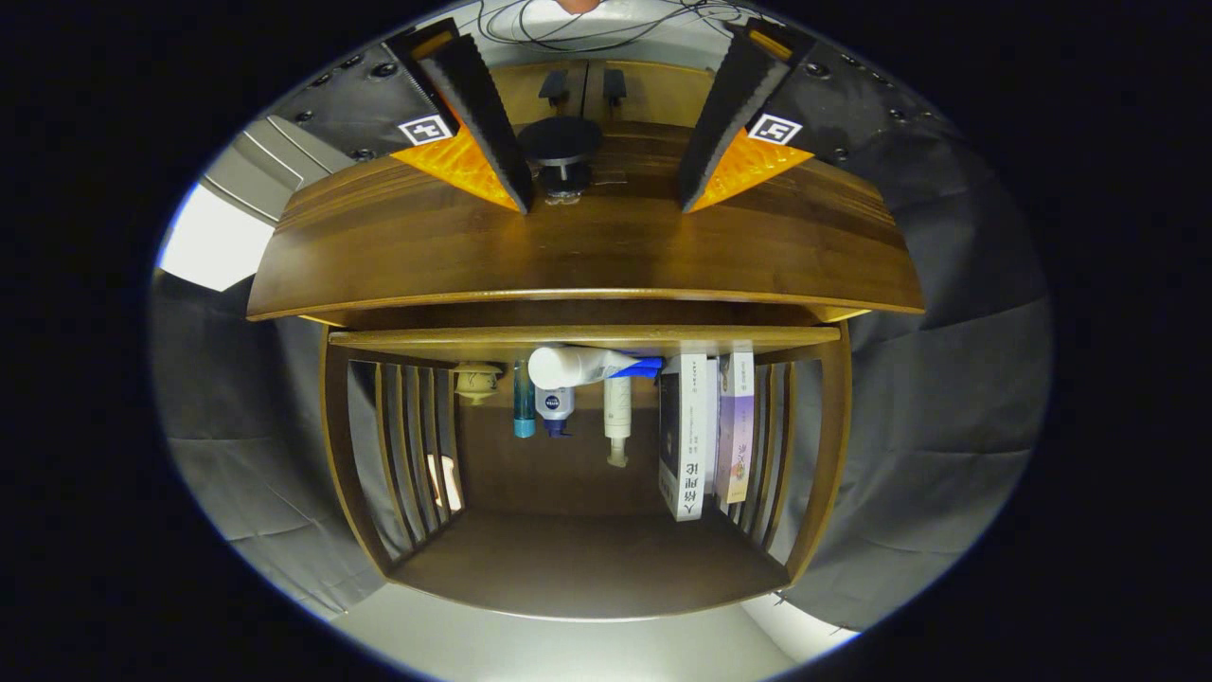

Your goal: Pull open the drawer, take out the items inside it, and place them on the countertop above the cabinet.

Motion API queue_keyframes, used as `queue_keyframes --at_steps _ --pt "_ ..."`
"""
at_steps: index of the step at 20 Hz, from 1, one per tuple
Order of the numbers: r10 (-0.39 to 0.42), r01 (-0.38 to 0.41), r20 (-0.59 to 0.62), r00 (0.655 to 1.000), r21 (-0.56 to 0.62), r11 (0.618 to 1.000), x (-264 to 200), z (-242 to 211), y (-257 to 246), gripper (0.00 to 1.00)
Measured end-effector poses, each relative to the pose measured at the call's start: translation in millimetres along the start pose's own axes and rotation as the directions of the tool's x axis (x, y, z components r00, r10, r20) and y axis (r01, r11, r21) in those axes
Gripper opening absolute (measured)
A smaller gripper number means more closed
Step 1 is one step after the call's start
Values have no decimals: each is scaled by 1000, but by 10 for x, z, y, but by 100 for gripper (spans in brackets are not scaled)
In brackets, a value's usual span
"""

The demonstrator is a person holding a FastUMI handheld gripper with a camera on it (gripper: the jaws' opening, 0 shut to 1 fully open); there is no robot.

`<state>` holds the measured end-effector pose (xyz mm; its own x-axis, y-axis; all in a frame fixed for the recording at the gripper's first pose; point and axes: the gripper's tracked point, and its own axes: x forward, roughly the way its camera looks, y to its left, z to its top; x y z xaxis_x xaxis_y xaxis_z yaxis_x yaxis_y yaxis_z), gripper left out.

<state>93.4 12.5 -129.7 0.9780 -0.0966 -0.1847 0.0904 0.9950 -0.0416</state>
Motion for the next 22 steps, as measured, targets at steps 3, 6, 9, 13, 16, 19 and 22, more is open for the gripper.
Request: queue_keyframes --at_steps 3,6,9,13,16,19,22 --pt "-4 4 4 1000 -4 1000 139 18 -10 97" --pt "-9 10 12 1000 -12 1000 279 52 -23 97" --pt "-4 4 9 1000 -10 1000 447 -23 -43 98" --pt "-5 5 24 1000 -14 1000 640 13 -43 98" --pt "-8 9 37 999 -16 1000 765 27 -36 98" --pt "-12 12 42 999 -1 1000 861 27 -35 99" --pt "-16 16 39 999 1 1000 962 46 -29 99"
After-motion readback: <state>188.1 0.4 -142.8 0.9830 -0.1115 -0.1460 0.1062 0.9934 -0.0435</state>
